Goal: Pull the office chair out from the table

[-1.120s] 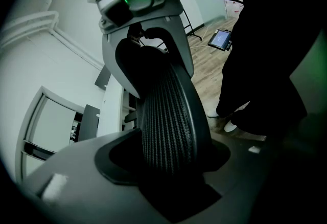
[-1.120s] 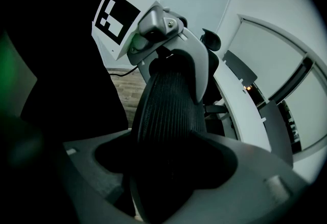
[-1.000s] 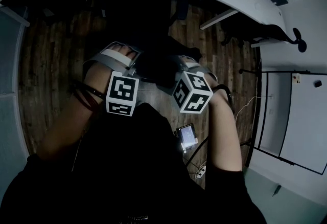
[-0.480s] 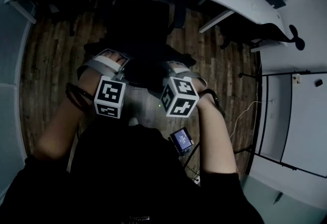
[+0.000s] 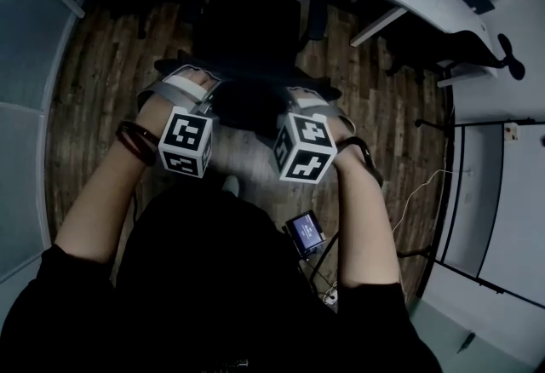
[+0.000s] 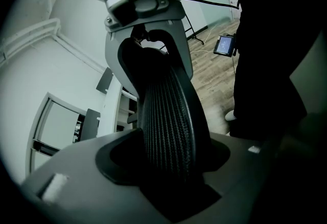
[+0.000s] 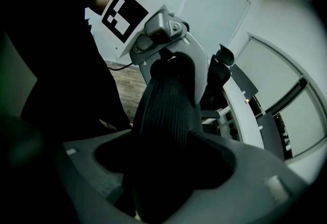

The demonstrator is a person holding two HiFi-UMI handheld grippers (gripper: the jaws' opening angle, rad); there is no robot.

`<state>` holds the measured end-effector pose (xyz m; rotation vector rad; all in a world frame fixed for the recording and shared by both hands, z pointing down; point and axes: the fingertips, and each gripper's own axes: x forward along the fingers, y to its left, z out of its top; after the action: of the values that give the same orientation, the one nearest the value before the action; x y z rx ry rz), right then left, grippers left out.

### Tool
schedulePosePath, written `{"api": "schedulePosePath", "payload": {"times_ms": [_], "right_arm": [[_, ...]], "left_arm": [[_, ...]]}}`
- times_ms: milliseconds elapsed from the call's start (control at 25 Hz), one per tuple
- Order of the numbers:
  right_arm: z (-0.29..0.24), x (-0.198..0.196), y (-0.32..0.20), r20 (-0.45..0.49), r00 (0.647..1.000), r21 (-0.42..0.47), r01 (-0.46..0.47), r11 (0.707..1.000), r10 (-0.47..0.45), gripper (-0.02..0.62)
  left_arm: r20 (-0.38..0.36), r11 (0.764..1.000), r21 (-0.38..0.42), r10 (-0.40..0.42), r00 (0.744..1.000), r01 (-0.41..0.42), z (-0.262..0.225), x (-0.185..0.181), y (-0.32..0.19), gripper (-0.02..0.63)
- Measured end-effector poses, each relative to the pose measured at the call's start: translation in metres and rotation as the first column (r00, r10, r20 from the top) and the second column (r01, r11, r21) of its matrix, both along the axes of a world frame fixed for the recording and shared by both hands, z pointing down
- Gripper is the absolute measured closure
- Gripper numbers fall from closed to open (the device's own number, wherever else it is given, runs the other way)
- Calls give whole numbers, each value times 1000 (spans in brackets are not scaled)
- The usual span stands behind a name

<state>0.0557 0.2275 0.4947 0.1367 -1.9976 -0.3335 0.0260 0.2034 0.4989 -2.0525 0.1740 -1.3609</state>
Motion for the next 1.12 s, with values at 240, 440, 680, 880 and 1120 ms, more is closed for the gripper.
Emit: {"api": "schedulePosePath", "payload": {"times_ms": [240,440,680,880,1120], "right_arm": [[-5,-11,30,9,1000,-15,-11,1000,11,276],[-7,-12,39,-5,1000,-8,-22,1000,22,276],[-25,-21,39,32,997,46,-76,996,75,276],[-89,-21,51,229,956,52,-198,979,182,276],[-189,-10,40,678,626,-117,-425,898,385,594]], "left_arm": [[6,999,-27,20,1000,-20,-5,-11,31,324],[-8,999,-37,37,999,-37,-10,-12,40,323],[-30,992,-115,39,999,-43,-18,-23,48,225],[-249,960,-277,-30,968,-41,-67,-32,76,231],[-767,858,-511,-427,479,-53,-199,-35,62,600]]}}
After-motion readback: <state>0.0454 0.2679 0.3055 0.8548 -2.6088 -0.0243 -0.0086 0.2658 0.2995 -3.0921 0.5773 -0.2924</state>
